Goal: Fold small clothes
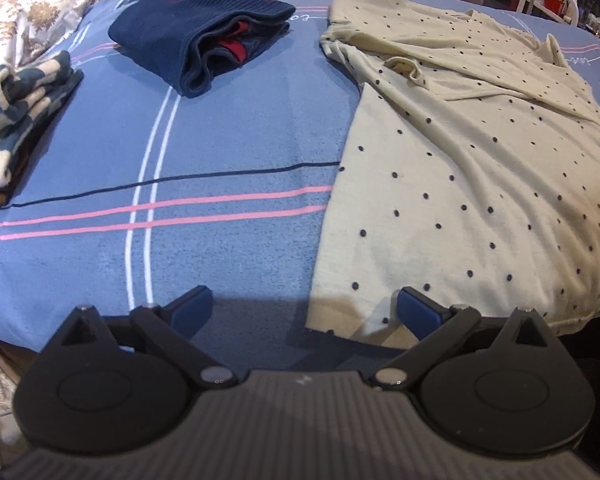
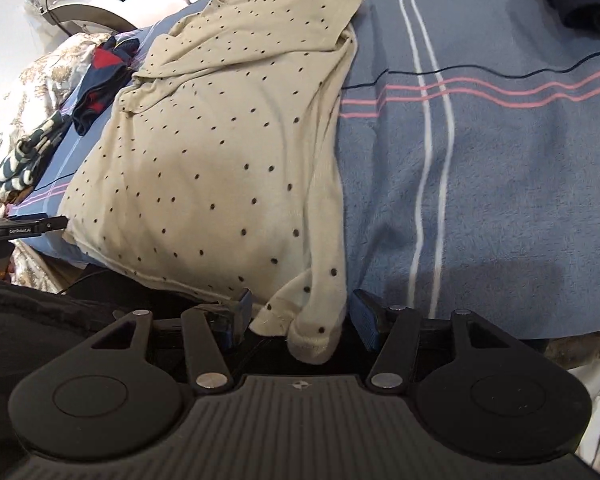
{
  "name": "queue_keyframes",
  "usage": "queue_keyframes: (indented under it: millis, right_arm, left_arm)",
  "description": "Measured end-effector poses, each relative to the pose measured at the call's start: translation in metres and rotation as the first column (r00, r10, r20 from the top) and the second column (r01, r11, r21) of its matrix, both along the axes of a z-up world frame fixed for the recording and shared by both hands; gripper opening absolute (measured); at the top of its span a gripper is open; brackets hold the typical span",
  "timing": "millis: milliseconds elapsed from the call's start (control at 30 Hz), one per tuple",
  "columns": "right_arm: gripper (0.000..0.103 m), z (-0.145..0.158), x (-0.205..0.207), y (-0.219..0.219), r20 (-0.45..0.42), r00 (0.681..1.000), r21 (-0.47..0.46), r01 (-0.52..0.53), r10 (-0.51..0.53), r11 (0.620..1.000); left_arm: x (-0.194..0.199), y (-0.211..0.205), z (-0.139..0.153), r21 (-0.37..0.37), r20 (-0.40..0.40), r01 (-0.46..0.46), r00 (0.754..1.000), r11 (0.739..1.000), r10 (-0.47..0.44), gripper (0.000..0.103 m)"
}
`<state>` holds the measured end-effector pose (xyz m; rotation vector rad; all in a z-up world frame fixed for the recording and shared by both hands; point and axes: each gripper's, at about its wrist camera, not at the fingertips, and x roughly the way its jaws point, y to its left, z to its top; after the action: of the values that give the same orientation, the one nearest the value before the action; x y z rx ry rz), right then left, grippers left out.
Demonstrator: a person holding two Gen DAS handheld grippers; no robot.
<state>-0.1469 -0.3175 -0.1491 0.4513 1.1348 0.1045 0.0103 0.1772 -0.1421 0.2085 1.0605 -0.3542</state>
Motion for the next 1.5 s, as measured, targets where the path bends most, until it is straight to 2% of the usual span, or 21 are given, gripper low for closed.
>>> queue_keyframes:
  millis: [200,233,300,367,400,500,567,867,933,967,1000,1033,1067,1167,1300,1467,1500]
  right_arm:
    - [0.089,-0.007,0.000,0.000,-0.031,0.999,0.037,0.007,-0.006,0.999]
    - [0.089,-0.007,-0.001,-0.001,-0.033,0.999,0.039,0.009,-0.008,0.999]
    - [0.089,-0.008,-0.001,-0.002,-0.039,0.999,0.045,0.014,-0.012,0.999]
    - [0.089,-0.009,-0.001,-0.003,-0.040,0.999,0.048,0.018,-0.016,0.999]
    - [0.089,-0.009,-0.001,-0.003,-0.041,0.999,0.051,0.020,-0.018,0.999]
    - [0.089,-0.010,-0.001,-0.004,-0.042,0.999,0.056,0.024,-0.022,0.998]
    - [0.089,-0.010,-0.001,-0.005,-0.043,0.999,0.060,0.028,-0.025,0.998]
    - [0.090,-0.015,0.000,-0.009,-0.050,0.998,0.095,0.040,-0.036,0.995]
    - [0.088,-0.017,0.000,-0.009,-0.054,0.998,0.099,0.044,-0.039,0.994]
    - [0.081,-0.021,0.002,-0.009,-0.067,0.997,0.107,0.041,-0.034,0.993]
    - [0.069,-0.022,0.002,-0.009,-0.066,0.997,0.103,0.038,-0.031,0.994]
    - [0.027,-0.022,0.002,-0.009,-0.063,0.997,0.105,0.039,-0.032,0.994]
    - [0.014,-0.022,0.002,-0.009,-0.063,0.997,0.112,0.038,-0.031,0.993]
    - [0.012,-0.016,0.001,-0.012,-0.052,0.998,0.132,0.031,-0.025,0.991]
    - [0.011,0.002,0.007,-0.022,0.005,0.999,0.245,0.049,-0.052,0.968]
    - [0.011,0.028,0.046,-0.042,0.092,0.988,0.394,0.074,-0.120,0.916]
    - [0.011,0.028,0.046,-0.042,0.092,0.988,0.394,0.074,-0.120,0.916]
  left_arm:
    - [-0.006,-0.010,-0.004,-0.047,-0.009,0.041,0.999,0.998,-0.041,0.098]
    - [-0.006,-0.009,-0.003,-0.059,-0.014,0.037,0.999,0.998,-0.037,0.095]
    - [-0.006,-0.007,0.001,-0.098,-0.031,0.018,0.999,0.995,-0.021,0.085]
    - [-0.004,-0.005,0.004,-0.137,-0.053,-0.004,0.999,0.991,-0.003,0.070]
    - [-0.004,-0.004,0.004,-0.139,-0.061,-0.010,0.998,0.990,0.001,0.068]
    - [-0.003,-0.007,0.005,-0.118,-0.070,-0.017,0.998,0.993,0.009,0.049]
    - [-0.003,-0.006,0.006,-0.128,-0.082,-0.026,0.997,0.991,0.016,0.026]
    - [0.004,0.009,0.001,-0.198,-0.134,-0.119,0.987,0.973,0.093,0.007]
    - [0.005,0.009,-0.001,-0.210,-0.143,-0.128,0.985,0.969,0.099,0.006]
    - [0.006,0.008,-0.001,-0.213,-0.143,-0.134,0.984,0.968,0.104,0.006]
    - [0.006,0.009,-0.001,-0.223,-0.146,-0.142,0.983,0.965,0.111,0.006]
    - [0.006,0.010,-0.001,-0.239,-0.152,-0.155,0.981,0.959,0.121,0.005]
    - [0.006,0.012,-0.001,-0.261,-0.161,-0.173,0.978,0.950,0.133,0.005]
    - [0.008,0.018,0.001,-0.292,-0.178,-0.208,0.971,0.934,0.161,0.005]
    - [0.021,0.022,0.021,-0.325,-0.152,-0.203,0.975,0.924,0.161,0.005]
    - [0.068,0.000,0.053,-0.327,-0.072,-0.127,0.991,0.936,0.109,0.005]
    - [0.082,-0.007,0.059,-0.330,-0.053,-0.107,0.994,0.938,0.095,0.005]
